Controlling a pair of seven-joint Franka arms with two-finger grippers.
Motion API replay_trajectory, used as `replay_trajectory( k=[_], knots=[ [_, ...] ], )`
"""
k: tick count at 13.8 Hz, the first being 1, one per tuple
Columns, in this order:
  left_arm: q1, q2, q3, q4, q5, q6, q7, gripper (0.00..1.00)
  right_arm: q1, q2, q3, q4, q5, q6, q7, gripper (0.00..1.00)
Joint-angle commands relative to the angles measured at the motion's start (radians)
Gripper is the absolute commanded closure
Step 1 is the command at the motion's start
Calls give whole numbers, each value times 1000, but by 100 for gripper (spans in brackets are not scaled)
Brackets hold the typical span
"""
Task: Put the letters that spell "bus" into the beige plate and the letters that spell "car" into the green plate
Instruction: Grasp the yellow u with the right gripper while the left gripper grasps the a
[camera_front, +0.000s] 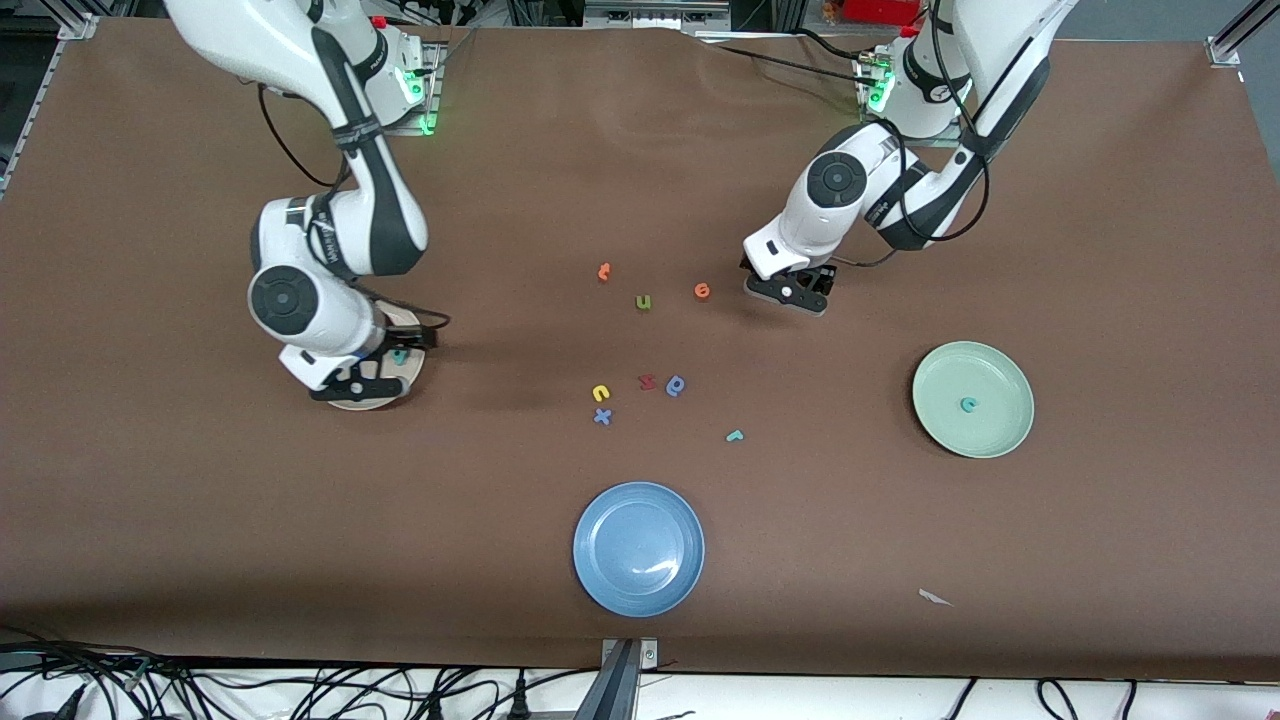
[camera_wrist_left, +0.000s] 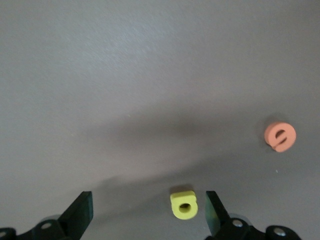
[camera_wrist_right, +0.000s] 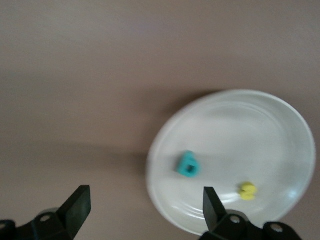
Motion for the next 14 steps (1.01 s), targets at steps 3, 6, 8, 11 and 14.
replay_trajectory(
  k=[3, 6, 8, 11, 14],
  knots=[
    [-39, 14, 0, -19, 29, 42, -56, 6, 0, 159, 128, 264, 16, -15, 6, 1],
    [-50, 16, 1, -25, 29, 43, -58, 14, 22, 286, 209, 389, 7, 57, 20, 2],
    [-51, 26, 1, -27, 29, 42, -58, 20, 37, 320, 213, 393, 11, 187, 6, 10],
    [-53, 31, 1, -27, 29, 42, -60, 29, 63, 354, 219, 395, 8, 278, 14, 31],
    [-63, 48, 3, -25, 35, 42, -79, 34, 95, 382, 219, 395, 10, 292, 20, 38]
  ],
)
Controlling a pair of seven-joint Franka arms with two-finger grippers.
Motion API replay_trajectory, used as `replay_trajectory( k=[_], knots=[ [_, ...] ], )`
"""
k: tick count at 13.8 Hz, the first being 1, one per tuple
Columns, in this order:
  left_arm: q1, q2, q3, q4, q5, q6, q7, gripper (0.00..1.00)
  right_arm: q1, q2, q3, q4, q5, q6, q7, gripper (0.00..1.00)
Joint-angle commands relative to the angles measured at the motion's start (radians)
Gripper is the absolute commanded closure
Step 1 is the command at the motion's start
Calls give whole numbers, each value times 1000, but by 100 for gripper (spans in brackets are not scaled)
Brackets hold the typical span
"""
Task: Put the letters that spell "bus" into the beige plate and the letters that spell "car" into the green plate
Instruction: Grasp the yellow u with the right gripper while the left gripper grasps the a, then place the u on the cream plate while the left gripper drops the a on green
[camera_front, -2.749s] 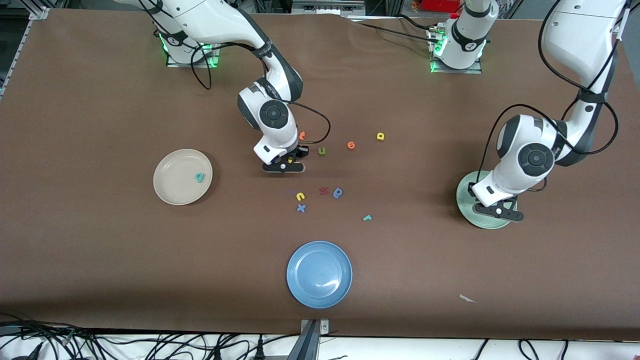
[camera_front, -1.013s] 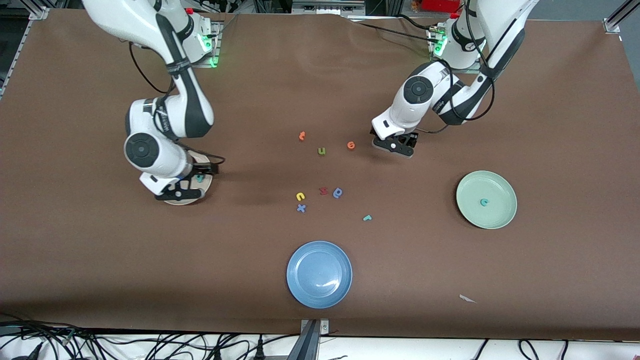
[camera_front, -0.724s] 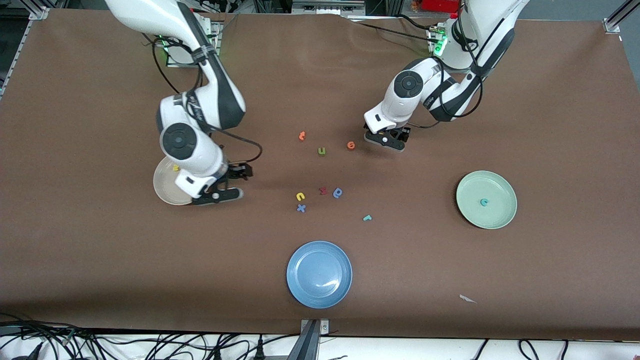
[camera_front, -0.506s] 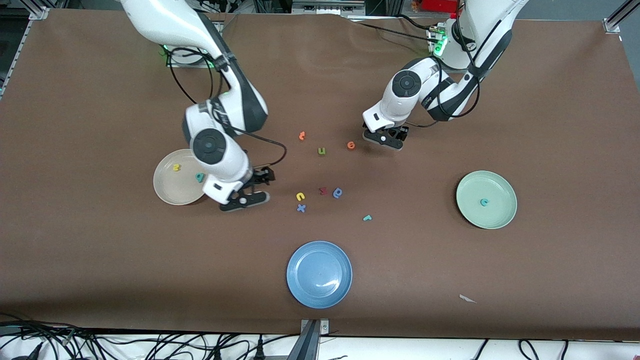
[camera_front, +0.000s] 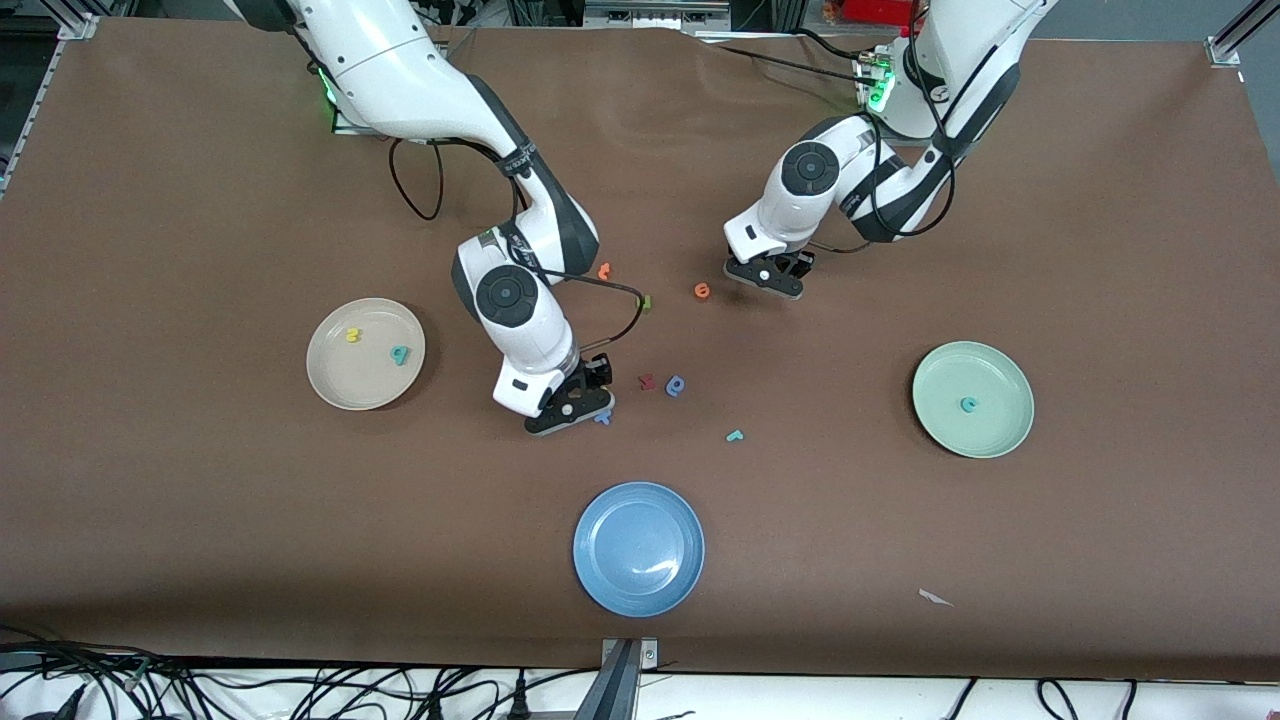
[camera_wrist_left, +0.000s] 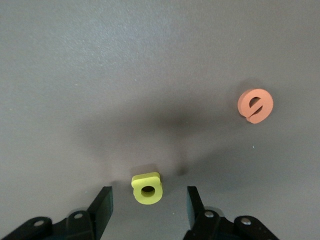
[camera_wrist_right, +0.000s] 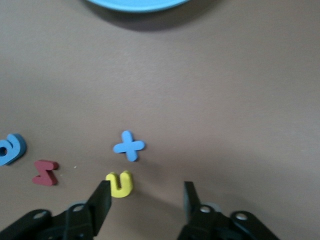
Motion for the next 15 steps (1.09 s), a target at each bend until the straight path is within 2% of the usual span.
replay_trajectory(
  k=[1, 4, 9, 12, 15],
  knots=[
    [-13, 15, 3, -2, 50, 13, -49, 34, 25, 35, -1, 31, 5, 16, 6, 38],
    [-13, 35, 4, -1, 107, 13, -101, 37, 27, 47, -1, 22, 2, 77, 3, 38],
    [-13, 35, 4, 1, 122, 12, -120, 58, 27, 66, -1, 19, 2, 88, 0, 38],
    [-13, 33, 6, 1, 122, 12, -120, 66, 35, 66, -1, 19, 3, 90, 8, 50],
    [-13, 35, 8, 2, 122, 12, -120, 71, 50, 73, -1, -4, 9, 133, 31, 51]
  ],
)
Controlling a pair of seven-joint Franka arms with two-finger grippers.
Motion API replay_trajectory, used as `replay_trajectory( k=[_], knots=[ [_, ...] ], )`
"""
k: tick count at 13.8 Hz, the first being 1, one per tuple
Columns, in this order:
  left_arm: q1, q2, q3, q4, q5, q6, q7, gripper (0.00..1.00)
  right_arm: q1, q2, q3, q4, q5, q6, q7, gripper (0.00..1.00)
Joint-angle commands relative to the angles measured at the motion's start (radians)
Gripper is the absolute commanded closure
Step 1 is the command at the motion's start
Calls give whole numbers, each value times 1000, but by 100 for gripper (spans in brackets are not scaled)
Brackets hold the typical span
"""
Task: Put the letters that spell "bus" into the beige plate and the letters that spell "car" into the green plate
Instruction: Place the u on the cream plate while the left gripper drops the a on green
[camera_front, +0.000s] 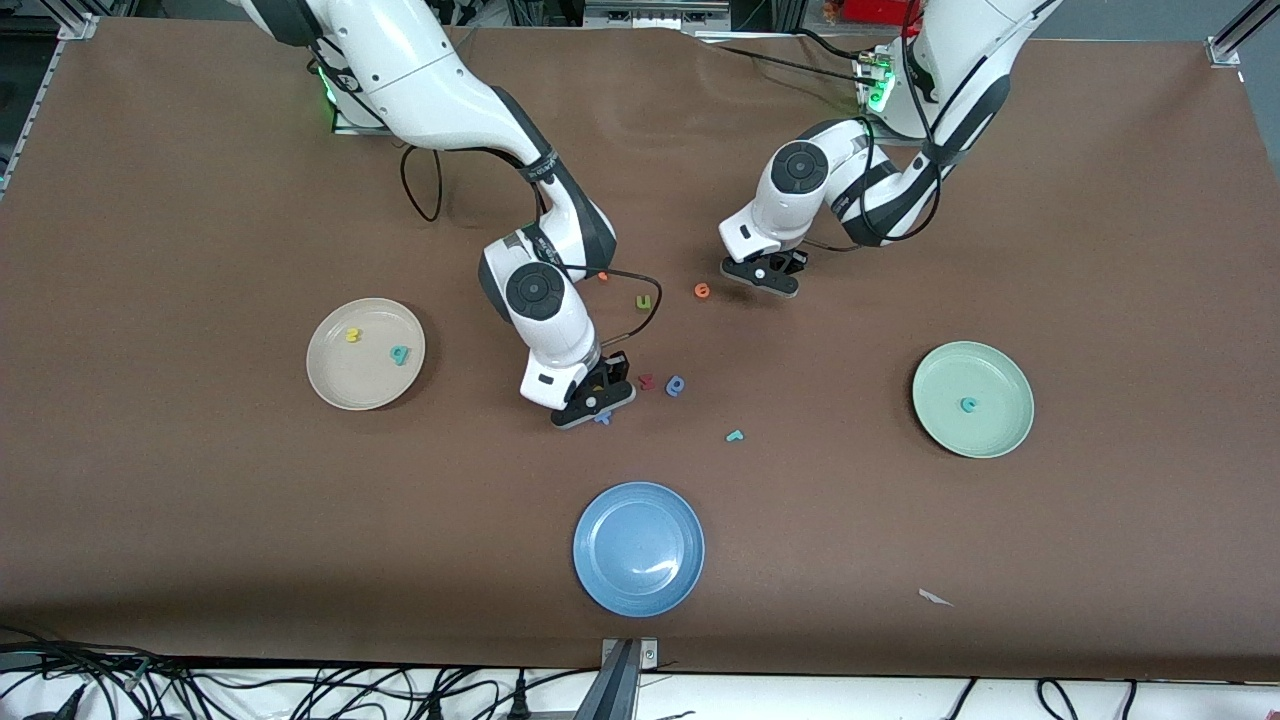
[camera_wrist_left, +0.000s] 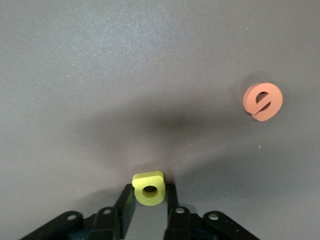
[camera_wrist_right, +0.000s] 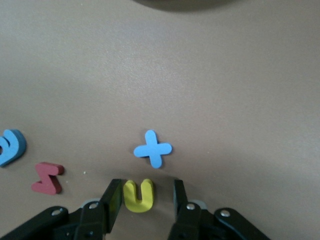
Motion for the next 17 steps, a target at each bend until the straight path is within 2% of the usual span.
replay_trajectory(
  k=[1, 2, 4, 6, 7, 10, 12, 13, 15, 17],
  knots=[
    [-6, 6, 8, -1, 36, 9, -24, 73, 22, 18, -1, -4, 11, 40, 22, 59],
    [-6, 5, 8, -1, 36, 9, -24, 75, 22, 17, -1, -4, 9, 40, 20, 77],
    [-5, 5, 9, 2, 36, 8, -23, 78, 25, 14, -4, -7, 9, 35, 17, 91],
    [-2, 3, 9, 3, 36, 6, -21, 79, 22, -6, -12, -13, 6, 11, 14, 91],
    [3, -2, 9, 6, 36, 3, -18, 80, 21, -31, -35, -21, 3, -33, 8, 91],
    [40, -8, 17, 66, 36, -27, 14, 83, 18, -109, -113, -24, 5, -235, -45, 91],
    [104, -8, 15, 139, 36, -111, 96, 83, 7, -153, -174, -53, 14, -360, -148, 91],
    [135, -5, 15, 187, 36, -174, 138, 83, 1, -184, -210, -98, 19, -386, -226, 91],
    [210, -5, 15, 262, 34, -272, 242, 84, -30, -282, -276, -261, 37, -344, -413, 91],
    [282, -5, 17, 325, 34, -349, 340, 84, -79, -340, -319, -372, 57, -325, -568, 91]
  ],
)
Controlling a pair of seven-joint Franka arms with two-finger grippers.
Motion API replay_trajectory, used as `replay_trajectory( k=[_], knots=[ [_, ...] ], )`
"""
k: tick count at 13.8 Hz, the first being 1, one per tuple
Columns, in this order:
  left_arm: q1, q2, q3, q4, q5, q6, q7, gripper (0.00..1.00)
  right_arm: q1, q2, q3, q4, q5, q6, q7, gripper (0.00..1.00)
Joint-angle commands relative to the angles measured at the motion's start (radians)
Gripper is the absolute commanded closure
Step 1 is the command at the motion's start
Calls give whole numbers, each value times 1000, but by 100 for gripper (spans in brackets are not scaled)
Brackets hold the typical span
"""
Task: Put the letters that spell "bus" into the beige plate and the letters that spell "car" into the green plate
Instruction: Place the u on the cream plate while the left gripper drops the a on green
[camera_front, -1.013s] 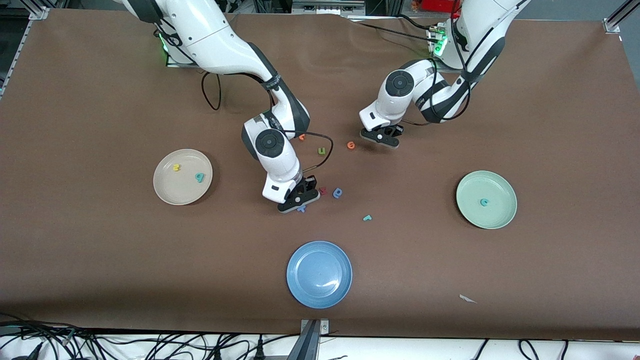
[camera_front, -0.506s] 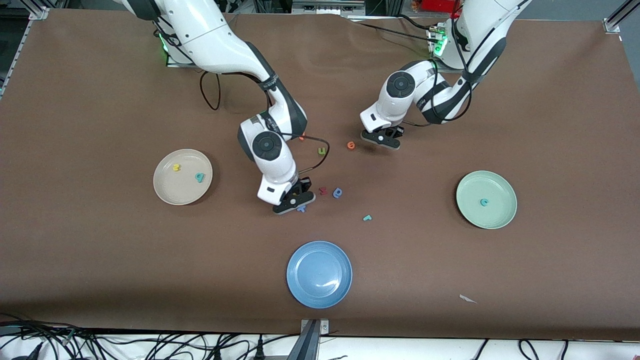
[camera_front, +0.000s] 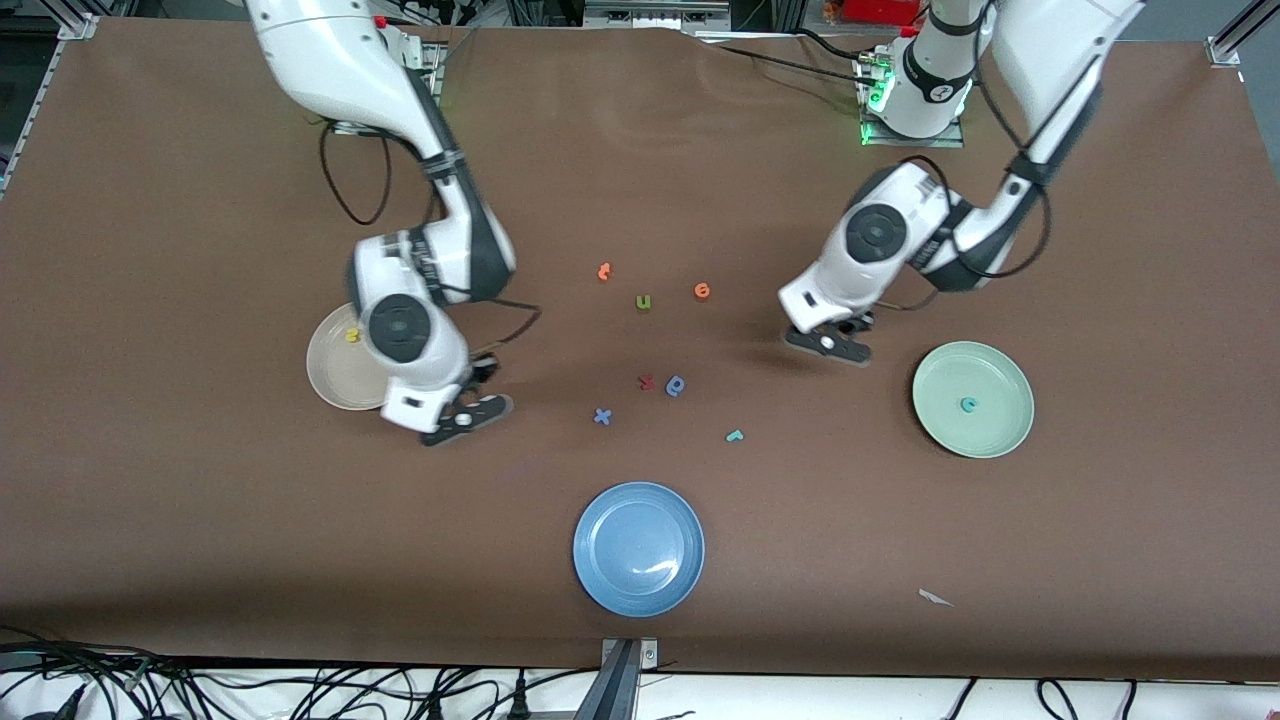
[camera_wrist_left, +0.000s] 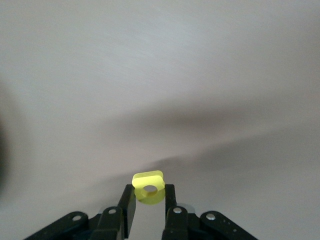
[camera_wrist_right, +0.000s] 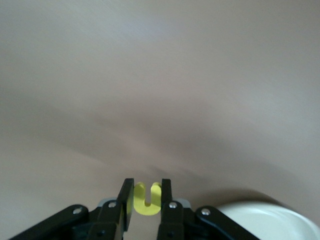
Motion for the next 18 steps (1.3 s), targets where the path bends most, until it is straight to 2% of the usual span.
replay_trajectory(
  k=[1, 3, 5, 6, 7, 8, 9, 10, 11, 13, 15, 18],
  knots=[
    [92, 5, -5, 84, 35, -105, 131, 84, -59, -117, -32, -208, 29, 45, -183, 91],
    [158, 14, 15, 113, 35, -111, 214, 84, -90, -114, -41, -271, 30, 112, -200, 90],
    [170, 40, 76, 130, 37, -111, 244, 84, -99, -103, -41, -338, 30, 238, -218, 88],
    [169, 60, 111, 142, 40, -108, 249, 84, -104, -100, -41, -357, 32, 269, -223, 81],
    [167, 83, 131, 167, 63, -108, 247, 84, -104, -104, -41, -354, 32, 264, -218, 21],
    [172, 109, 143, 182, 102, -108, 247, 83, -102, -115, -41, -344, 32, 245, -217, 0],
    [172, 129, 157, 196, 136, -108, 247, 71, -102, -147, -43, -327, 32, 194, -215, 0],
    [169, 133, 160, 207, 150, -108, 249, 22, -102, -179, -44, -307, 35, 139, -208, 0],
    [157, 132, 159, 227, 153, -113, 241, 0, -104, -201, -58, -281, 37, 86, -189, 0],
    [100, 126, 156, 263, 135, -132, 215, 0, -102, -213, -81, -200, 35, -22, -160, 0],
    [62, 136, 156, 308, 129, -160, 155, 0, -102, -216, -101, -76, 35, -190, -95, 0],
    [-56, 224, 159, 443, -26, -163, 45, 0, -99, -207, -101, 90, 18, -405, 63, 0]
  ],
)
